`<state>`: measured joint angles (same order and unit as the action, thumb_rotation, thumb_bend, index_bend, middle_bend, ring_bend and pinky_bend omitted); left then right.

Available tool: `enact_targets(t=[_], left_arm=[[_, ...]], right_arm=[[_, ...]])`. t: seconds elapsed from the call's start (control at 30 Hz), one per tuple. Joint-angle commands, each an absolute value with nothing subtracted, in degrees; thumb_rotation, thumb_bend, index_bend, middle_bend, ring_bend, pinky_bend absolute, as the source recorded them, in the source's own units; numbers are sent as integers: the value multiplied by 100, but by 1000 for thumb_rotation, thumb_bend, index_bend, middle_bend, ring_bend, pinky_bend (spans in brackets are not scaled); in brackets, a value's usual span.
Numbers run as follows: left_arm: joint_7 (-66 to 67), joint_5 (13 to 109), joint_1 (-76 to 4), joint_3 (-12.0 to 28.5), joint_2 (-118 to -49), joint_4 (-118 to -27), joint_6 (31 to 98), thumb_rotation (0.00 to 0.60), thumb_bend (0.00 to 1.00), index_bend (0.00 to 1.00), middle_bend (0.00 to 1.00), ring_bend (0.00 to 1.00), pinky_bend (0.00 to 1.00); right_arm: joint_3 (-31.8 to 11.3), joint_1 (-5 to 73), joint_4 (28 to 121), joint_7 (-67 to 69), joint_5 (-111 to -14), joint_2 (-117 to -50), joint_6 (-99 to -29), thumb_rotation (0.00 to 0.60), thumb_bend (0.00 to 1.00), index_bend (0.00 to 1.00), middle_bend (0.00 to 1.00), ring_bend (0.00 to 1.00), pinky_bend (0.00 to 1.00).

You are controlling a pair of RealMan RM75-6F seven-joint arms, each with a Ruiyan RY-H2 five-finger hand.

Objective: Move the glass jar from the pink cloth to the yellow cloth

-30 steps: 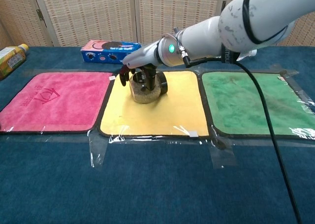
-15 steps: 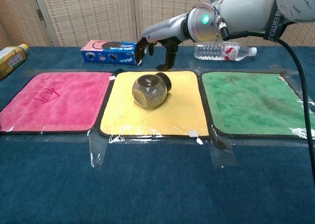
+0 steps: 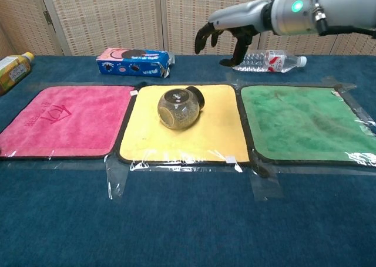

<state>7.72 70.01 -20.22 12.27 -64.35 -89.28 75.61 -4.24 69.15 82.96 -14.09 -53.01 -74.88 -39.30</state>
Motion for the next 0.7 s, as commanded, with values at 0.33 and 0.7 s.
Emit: enact_targets(t=[0.33, 0.7], left_arm=[[1019, 6924, -1980, 1220, -6253, -9349, 7565, 600, 348, 93, 87, 79, 73], [1537, 6758, -1808, 1093, -6081, -9990, 7736, 600, 349, 97, 87, 80, 71]], right_arm=[[383, 4220, 10610, -1011, -7297, -5433, -7039, 600, 508, 138, 156, 161, 101], [818, 2285, 10021, -185, -8306, -5366, -8894, 600, 508, 110, 117, 134, 102]])
